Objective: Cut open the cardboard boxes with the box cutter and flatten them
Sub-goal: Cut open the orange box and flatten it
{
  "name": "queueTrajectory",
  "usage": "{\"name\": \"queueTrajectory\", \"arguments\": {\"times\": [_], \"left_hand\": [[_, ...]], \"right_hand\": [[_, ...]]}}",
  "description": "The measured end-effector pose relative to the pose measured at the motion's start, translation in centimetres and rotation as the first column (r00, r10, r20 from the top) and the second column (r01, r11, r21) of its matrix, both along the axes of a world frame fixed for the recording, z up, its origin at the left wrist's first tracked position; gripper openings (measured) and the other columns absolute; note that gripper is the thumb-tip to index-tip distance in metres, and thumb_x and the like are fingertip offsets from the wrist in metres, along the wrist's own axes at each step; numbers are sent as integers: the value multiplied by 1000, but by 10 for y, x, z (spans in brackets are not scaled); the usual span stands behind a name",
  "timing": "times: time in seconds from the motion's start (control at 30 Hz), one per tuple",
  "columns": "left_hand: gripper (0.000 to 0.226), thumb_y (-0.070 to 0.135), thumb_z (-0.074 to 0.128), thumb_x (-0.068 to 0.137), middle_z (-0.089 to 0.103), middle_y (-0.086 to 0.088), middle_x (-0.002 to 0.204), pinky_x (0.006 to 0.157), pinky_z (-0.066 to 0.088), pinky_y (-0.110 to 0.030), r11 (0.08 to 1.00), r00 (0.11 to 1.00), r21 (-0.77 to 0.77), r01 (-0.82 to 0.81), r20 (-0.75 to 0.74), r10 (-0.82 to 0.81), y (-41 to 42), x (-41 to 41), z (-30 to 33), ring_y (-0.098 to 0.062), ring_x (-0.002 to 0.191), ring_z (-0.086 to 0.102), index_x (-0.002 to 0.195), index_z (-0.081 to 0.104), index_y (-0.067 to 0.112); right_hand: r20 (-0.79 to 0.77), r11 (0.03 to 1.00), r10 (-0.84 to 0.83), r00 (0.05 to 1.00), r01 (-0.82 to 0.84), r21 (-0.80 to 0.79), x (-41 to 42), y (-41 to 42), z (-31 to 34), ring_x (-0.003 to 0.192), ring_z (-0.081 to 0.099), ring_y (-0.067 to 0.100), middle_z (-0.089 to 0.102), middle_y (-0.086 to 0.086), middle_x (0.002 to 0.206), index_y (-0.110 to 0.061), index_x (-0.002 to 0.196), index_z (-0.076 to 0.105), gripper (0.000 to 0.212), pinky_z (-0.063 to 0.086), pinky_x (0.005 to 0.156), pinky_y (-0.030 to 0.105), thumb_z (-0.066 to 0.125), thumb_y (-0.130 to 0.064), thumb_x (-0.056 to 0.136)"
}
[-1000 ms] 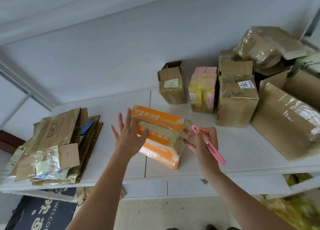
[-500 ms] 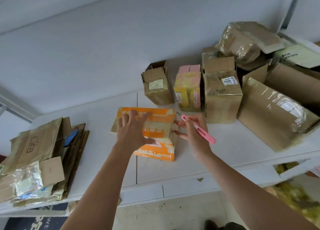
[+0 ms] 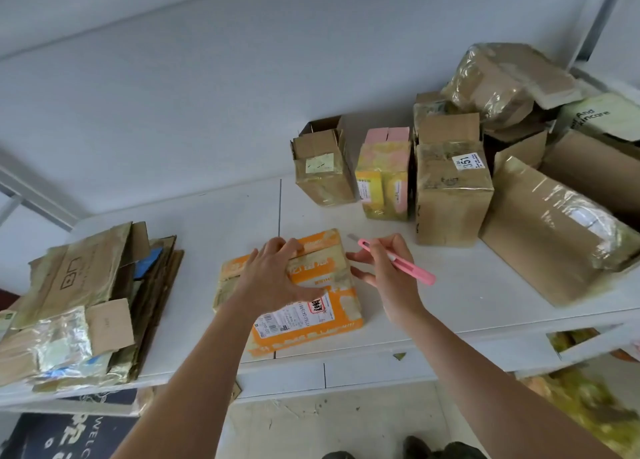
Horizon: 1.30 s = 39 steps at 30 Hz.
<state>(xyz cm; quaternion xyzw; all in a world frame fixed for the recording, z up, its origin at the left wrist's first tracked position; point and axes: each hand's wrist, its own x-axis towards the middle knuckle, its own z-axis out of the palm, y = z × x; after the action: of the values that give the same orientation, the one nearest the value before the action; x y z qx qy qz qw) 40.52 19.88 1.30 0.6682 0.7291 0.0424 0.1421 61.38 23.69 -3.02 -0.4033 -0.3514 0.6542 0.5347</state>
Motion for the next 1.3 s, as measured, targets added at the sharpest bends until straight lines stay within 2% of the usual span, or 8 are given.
{"name": "queueTrajectory", "arguments": {"times": [0.17, 0.37, 0.5, 0.67, 0.87, 1.03, 1.2, 1.3], "left_hand": [[94, 92, 54, 54, 40, 10, 128, 104, 33, -37, 999, 999, 30, -12, -33, 13, -6, -1, -7, -15, 116, 41, 130, 36, 40], [94, 83, 62, 59, 35, -1, 127, 105, 35, -39, 988, 976, 107, -114, -174, 131, -10, -9, -30, -24, 122, 35, 129, 37, 26], [98, 93, 43, 60, 37, -4, 133, 111, 33, -42, 982, 983, 178, -67, -156, 96, -23, -2, -42, -24, 127, 35, 130, 41, 24], [90, 90, 23, 76, 43, -3, 129, 107, 39, -39, 969, 987, 247, -29, -144, 66, -29, 1, -41, -23, 121, 43, 127, 46, 20], [89, 88, 23, 79, 46, -3, 126, 106, 40, -38, 962, 982, 273, -10, -179, 61, -28, 1, -43, -22, 119, 45, 127, 47, 17], [90, 89, 21, 79, 46, -2, 124, 105, 39, -38, 964, 980, 267, -14, -187, 66, -27, 1, -43, -22, 117, 45, 127, 46, 18], [90, 89, 20, 79, 48, -3, 125, 105, 39, -39, 965, 981, 261, -19, -184, 69, -27, 0, -45, -23, 118, 45, 127, 47, 17], [91, 89, 20, 79, 48, -4, 125, 106, 39, -41, 966, 981, 258, -20, -184, 69, -28, 1, -44, -24, 118, 46, 126, 48, 17]], "right_hand": [[47, 998, 9, 999, -12, 54, 1, 2, -4, 73, 70, 19, 68, 7, 71, -5, 92, 54, 10, 62, 70, 39, 58, -12, 98], [69, 995, 36, 997, -42, 86, 9, 9, -6, 78, 69, 12, 66, 0, 73, -7, 96, 55, 12, 61, 76, 35, 58, -18, 99], [80, 996, 66, 995, -71, 60, 11, 9, -10, 79, 67, 13, 65, 1, 74, -6, 95, 56, 10, 61, 78, 37, 60, -14, 98], [129, 995, 90, 988, -96, 42, -8, 4, -17, 72, 66, 17, 65, 6, 72, -1, 95, 60, 8, 60, 80, 43, 56, -8, 98], [142, 993, 92, 986, -101, 60, -14, 12, -17, 79, 70, 21, 69, 10, 77, 1, 97, 64, 15, 59, 75, 30, 52, -8, 100], [141, 992, 95, 985, -105, 72, -17, 22, -16, 79, 69, 20, 67, 14, 78, 3, 96, 64, 20, 59, 74, 30, 44, -1, 99], [245, 974, 127, 961, -167, 152, -19, 26, -18, 75, 67, 22, 70, 7, 74, -8, 89, 66, 21, 59, 77, 36, 48, -3, 98], [291, 961, 128, 948, -191, 201, -17, 26, -21, 73, 68, 18, 70, 2, 73, -2, 92, 63, 15, 59, 76, 33, 50, -3, 99]]}}
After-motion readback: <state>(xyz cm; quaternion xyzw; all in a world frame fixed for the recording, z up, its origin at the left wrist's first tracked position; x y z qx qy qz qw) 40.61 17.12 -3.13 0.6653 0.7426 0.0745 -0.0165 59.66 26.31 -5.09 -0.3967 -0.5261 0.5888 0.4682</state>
